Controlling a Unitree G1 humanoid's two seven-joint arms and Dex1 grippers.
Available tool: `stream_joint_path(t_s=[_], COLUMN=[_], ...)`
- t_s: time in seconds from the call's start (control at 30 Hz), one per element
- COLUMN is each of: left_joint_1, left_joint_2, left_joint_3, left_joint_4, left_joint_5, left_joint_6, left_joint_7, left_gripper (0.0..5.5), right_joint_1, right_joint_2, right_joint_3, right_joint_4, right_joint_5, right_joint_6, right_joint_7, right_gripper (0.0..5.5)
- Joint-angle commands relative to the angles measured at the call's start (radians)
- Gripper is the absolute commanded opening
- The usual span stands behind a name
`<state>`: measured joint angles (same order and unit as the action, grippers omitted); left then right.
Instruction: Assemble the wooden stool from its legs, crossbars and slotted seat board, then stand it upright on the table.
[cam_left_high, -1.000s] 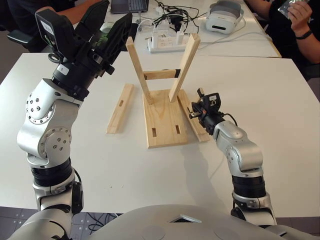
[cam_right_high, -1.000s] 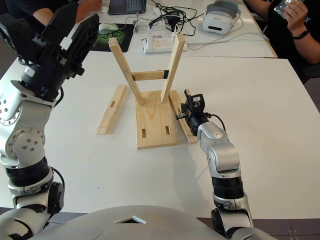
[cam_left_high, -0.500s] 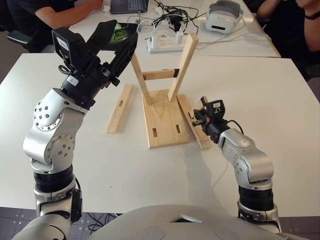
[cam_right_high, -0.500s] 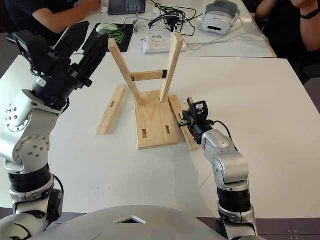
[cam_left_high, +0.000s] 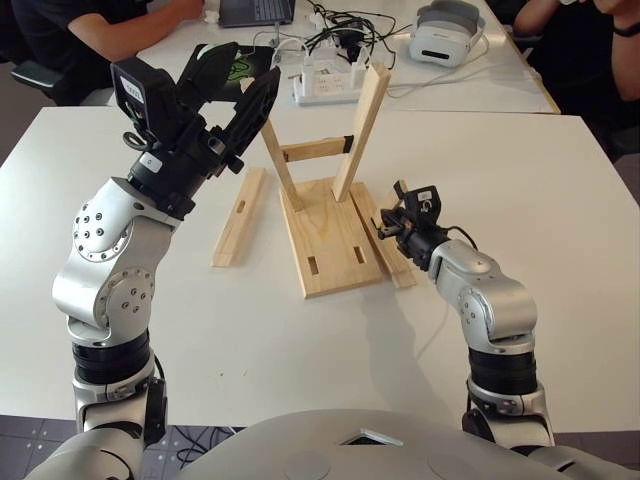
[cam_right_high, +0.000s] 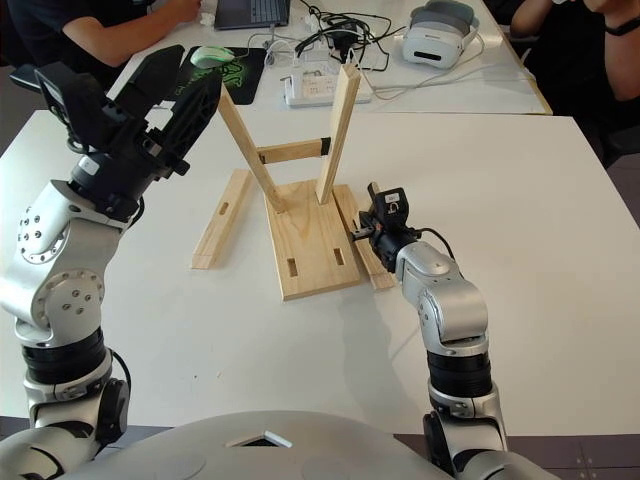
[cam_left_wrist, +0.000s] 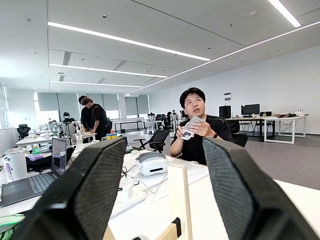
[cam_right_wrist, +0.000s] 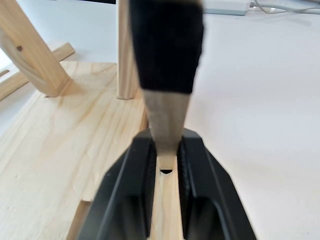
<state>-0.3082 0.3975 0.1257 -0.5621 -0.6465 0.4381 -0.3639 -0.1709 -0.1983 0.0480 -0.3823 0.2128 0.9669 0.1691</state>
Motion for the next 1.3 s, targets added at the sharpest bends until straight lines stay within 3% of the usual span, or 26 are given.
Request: stream_joint_path(t_s=[0.03,0.57,0.83,1.3], left_joint_1=[-0.008,0.03,0.057,0.082], left_joint_2=[-0.005,-0.041,-0.078,-0.107], left_joint_3=[-0.006,-0.013,-0.027,-0.039], left_joint_4=[0.003,-0.019,-0.038,-0.063], left_joint_5=[0.011,0.05,0.086,0.118], left_joint_6=[-0.007,-0.045,-0.075,-0.093], left_joint_7=[-0.005,0.021,0.045,0.07], left_gripper=[2.82,2.82,2.82,2.82], right_joint_1=[0.006,-0.169,-0.277,-0.281], right_joint_2=[-0.001,-0.08,-0.165,-0.227], right_joint_3=[0.023,0.085,0.191,0.247], right_joint_4=[0.068,0.228,0.296,0.278], right_joint_5=[-0.006,-0.001,0.009,0.023], right_joint_6=[0.043,0.121,0.172,0.217], right_joint_7=[0.003,0.092,0.221,0.301], right_gripper=[0.44,0.44,0.44,0.44])
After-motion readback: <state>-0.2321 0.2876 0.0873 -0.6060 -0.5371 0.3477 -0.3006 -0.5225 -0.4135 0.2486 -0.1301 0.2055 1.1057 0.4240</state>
